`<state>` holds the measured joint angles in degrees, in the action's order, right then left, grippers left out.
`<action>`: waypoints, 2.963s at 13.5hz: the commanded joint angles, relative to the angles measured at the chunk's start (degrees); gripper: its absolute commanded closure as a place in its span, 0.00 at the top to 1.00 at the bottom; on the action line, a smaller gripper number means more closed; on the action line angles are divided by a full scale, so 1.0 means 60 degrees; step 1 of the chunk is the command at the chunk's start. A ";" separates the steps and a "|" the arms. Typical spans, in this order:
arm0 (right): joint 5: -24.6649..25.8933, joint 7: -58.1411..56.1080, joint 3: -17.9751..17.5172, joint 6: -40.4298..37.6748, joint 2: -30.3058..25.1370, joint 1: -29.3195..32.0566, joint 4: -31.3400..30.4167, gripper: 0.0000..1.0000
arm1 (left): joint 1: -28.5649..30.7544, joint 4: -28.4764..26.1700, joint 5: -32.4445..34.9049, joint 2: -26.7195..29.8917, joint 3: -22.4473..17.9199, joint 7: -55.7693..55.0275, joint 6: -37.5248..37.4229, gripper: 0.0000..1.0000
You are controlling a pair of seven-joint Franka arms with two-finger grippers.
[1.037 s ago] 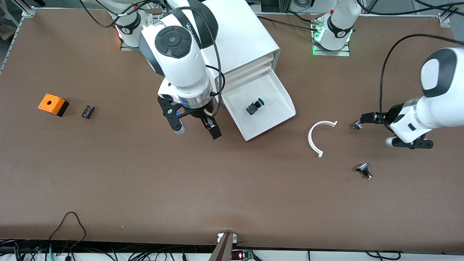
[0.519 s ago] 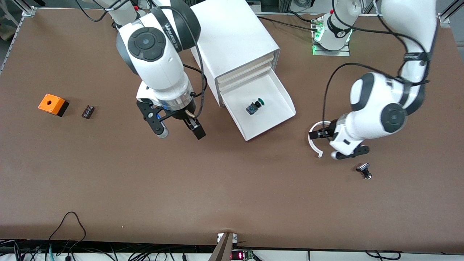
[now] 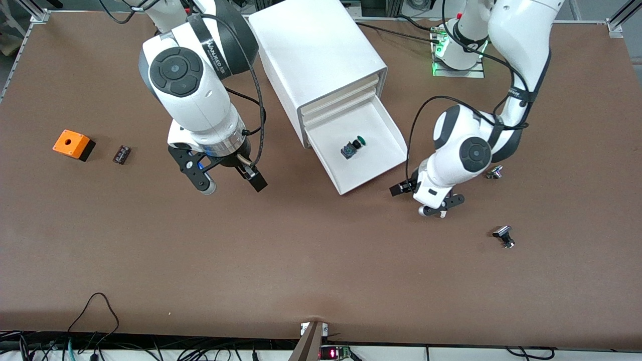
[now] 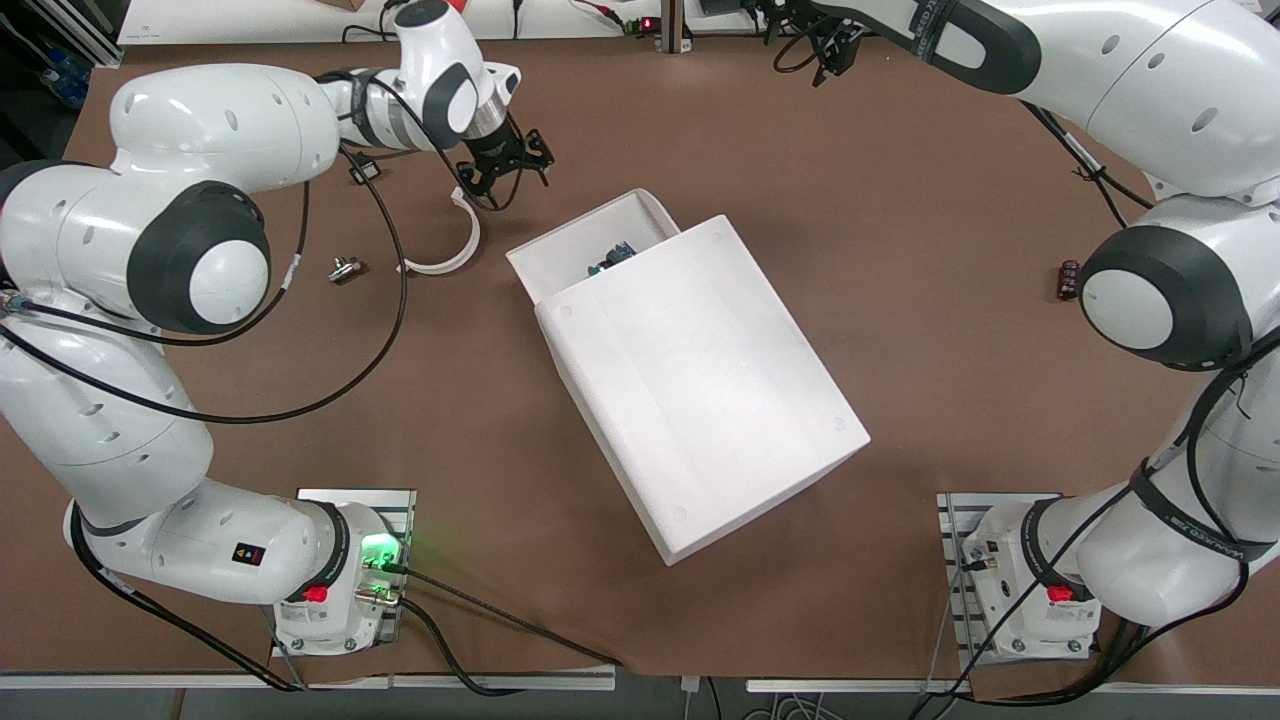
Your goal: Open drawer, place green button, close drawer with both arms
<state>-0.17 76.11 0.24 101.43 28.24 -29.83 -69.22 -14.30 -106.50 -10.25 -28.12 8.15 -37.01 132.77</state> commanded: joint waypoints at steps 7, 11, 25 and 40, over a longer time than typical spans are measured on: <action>-0.0119 -0.3716 -0.0172 -0.0293 -0.0781 0.1396 -0.1104 1.00 | -0.0678 -0.0838 -0.0502 -0.0059 0.0721 -0.2135 0.0855 1.00; -0.0119 -0.5344 -0.0201 -0.0308 -0.0957 0.2085 -0.1295 1.00 | -0.0664 -0.1131 -0.0724 0.0029 0.1423 -0.2269 0.0548 1.00; 0.0012 -1.1233 -0.0114 -0.0716 -0.2040 0.4255 -0.2174 1.00 | -0.0547 -0.1352 -0.0943 0.0131 0.2861 -0.2108 -0.1504 1.00; -0.0075 -1.2979 0.0883 -0.2388 -0.2743 0.4811 -0.1938 1.00 | 0.2294 -0.0124 0.1049 0.4584 -0.0054 0.5656 -0.4927 1.00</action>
<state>-0.03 -1.04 5.26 86.84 13.89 -1.07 -77.94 -1.14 -107.58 -4.99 -4.08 7.91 -4.88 107.54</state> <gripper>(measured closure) 0.000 0.000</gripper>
